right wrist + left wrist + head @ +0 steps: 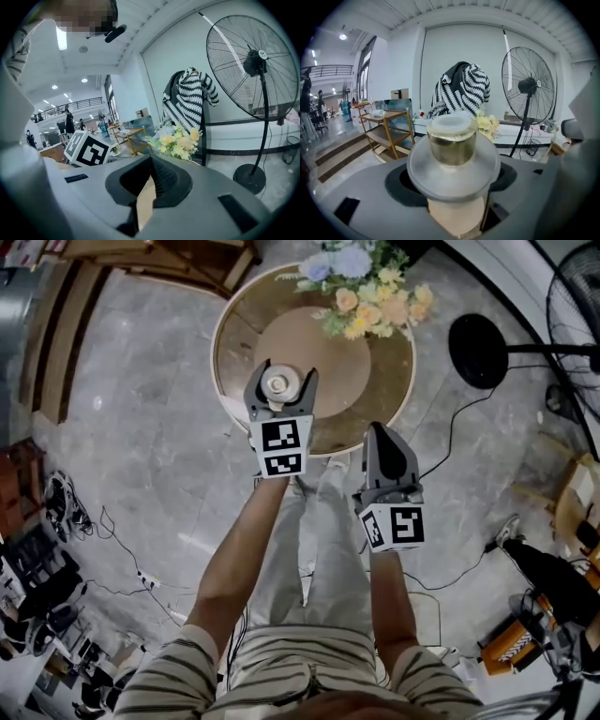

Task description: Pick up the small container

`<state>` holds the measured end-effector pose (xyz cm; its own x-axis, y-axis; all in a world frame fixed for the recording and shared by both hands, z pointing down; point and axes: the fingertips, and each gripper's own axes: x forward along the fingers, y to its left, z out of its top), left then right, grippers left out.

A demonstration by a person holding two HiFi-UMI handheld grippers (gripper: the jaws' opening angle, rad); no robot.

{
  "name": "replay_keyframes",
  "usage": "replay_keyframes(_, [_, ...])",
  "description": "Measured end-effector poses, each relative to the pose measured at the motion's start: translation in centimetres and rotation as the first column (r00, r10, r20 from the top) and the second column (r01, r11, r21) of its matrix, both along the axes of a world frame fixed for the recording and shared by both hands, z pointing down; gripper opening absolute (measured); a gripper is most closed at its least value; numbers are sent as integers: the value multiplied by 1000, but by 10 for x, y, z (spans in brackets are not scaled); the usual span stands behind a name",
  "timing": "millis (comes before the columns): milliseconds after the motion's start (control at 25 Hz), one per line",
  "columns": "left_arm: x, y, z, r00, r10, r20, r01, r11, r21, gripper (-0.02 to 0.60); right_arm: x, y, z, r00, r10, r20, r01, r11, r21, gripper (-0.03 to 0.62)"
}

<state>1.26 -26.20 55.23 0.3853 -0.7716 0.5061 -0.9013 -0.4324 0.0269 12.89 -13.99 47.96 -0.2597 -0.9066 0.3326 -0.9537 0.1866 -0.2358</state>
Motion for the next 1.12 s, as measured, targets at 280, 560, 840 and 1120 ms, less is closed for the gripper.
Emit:
replay_keyframes(280, [-19,21,-66,1000,7,-9,-7,1000,11,330,-22,5,-57,1000,-14,10,14,1000,21,9])
replay_keyframes(560, [-33,40,-145,1000,-11,-26,12,999,34,331,-29,8,-119,1000,-18,13,18,999,47,11])
replay_keyframes(840, [-49,64,-213,999,-3,-46,6,998,55,330,-39,17,-185,998,-56,6,56,994,98,11])
replay_keyframes(1120, [-56,82,-280,998,23,-65,-15,993,118,331,-47,31,-239,997,-70,21,67,990,121,10])
